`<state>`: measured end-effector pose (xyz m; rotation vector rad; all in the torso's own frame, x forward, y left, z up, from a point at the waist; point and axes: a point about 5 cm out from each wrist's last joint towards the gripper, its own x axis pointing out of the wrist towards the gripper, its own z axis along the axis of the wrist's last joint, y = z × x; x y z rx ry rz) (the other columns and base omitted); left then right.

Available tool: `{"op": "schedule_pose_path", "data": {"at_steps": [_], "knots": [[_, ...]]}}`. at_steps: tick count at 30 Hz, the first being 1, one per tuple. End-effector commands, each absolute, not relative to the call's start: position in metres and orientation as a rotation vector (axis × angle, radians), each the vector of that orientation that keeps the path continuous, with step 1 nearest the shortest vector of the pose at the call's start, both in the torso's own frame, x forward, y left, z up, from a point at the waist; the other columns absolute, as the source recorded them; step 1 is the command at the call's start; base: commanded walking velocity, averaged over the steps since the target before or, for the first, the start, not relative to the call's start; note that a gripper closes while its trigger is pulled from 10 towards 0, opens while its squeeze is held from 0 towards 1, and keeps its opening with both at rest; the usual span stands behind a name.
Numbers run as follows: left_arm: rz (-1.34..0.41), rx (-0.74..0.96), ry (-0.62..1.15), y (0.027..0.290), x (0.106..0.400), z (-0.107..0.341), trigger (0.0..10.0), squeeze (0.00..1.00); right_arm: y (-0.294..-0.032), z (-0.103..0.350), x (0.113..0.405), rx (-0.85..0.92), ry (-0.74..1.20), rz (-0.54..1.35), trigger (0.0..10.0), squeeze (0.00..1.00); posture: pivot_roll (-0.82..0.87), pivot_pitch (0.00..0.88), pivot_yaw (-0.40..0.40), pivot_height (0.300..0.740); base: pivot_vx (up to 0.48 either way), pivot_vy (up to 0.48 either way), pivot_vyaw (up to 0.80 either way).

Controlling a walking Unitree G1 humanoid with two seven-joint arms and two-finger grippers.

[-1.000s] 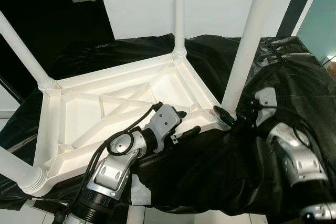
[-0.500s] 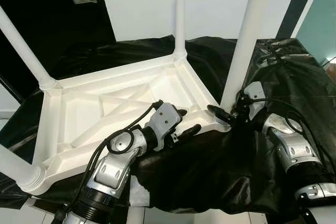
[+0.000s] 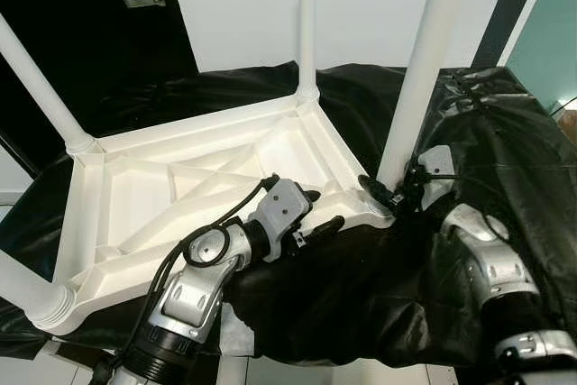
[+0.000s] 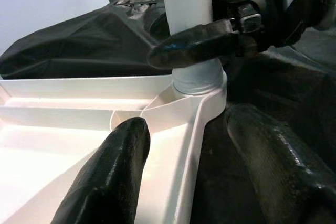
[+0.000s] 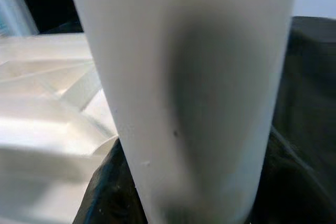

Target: Building children table

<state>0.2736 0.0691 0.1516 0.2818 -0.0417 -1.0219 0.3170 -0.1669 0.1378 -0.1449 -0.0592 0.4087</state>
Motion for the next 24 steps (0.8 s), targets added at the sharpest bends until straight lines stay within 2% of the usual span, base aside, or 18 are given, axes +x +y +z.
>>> {"op": "schedule_pose_path", "data": {"at_steps": [1, 2, 6, 7, 12, 13, 14, 15, 19, 24], "knots": [[-0.983, 0.290, -0.048, 0.071, 0.274, 0.153, 10.0, 0.00, -0.168, 0.119, 0.313, -0.135, 0.037, 0.337, 0.0, 0.00, -0.06, 0.023, 0.027, 0.740, 0.000, 0.000, 0.00], [-0.987, 0.290, -0.045, 0.071, 0.273, 0.153, 10.0, 0.00, -0.162, 0.114, 0.311, -0.105, 0.060, 0.223, 0.0, 0.00, -0.06, 0.022, 0.029, 0.740, 0.000, 0.000, 0.00], [-0.991, 0.292, -0.043, 0.070, 0.274, 0.152, 10.0, 0.00, -0.157, 0.110, 0.309, -0.112, 0.062, 0.132, 0.0, 0.00, -0.06, 0.021, 0.034, 0.740, 0.000, 0.000, 0.00], [-0.997, 0.293, -0.044, 0.070, 0.273, 0.153, 10.0, 0.00, -0.154, 0.110, 0.308, -0.109, 0.051, 0.033, 0.0, 0.00, -0.06, 0.020, 0.035, 0.740, 0.000, 0.000, 0.00], [-1.003, 0.294, -0.044, 0.070, 0.273, 0.153, 10.0, 0.00, -0.147, 0.108, 0.306, -0.084, 0.053, -0.068, 0.0, 0.00, -0.06, 0.017, 0.035, 0.740, 0.000, 0.000, 0.00], [-1.004, 0.295, -0.044, 0.070, 0.273, 0.153, 10.0, 0.00, -0.141, 0.108, 0.305, -0.034, 0.051, -0.102, 0.0, 0.00, -0.06, 0.016, 0.032, 0.740, 0.000, 0.000, 0.00], [-1.006, 0.293, -0.043, 0.069, 0.273, 0.152, 10.0, 0.00, -0.131, 0.108, 0.305, -0.005, 0.052, -0.103, 2.0, 0.00, -0.06, 0.014, 0.037, 0.740, 0.000, 0.000, 0.00], [-1.008, 0.293, -0.043, 0.069, 0.272, 0.152, 10.0, 0.00, -0.120, 0.110, 0.305, 0.023, 0.044, -0.061, 10.0, 0.00, -0.06, 0.012, 0.037, 0.740, 0.000, 0.000, 0.00], [-1.014, 0.293, -0.042, 0.067, 0.272, 0.152, 10.0, 0.00, -0.112, 0.119, 0.302, -0.002, -0.004, -0.035, 10.0, 0.00, -0.06, 0.008, 0.031, 0.740, 0.000, 0.000, 0.00], [-1.013, 0.292, -0.043, 0.067, 0.272, 0.152, 10.0, 0.00, -0.126, 0.118, 0.301, -0.004, -0.006, -0.090, 10.0, 0.00, -0.06, 0.006, 0.031, 0.740, 0.000, 0.000, 0.00]]}}
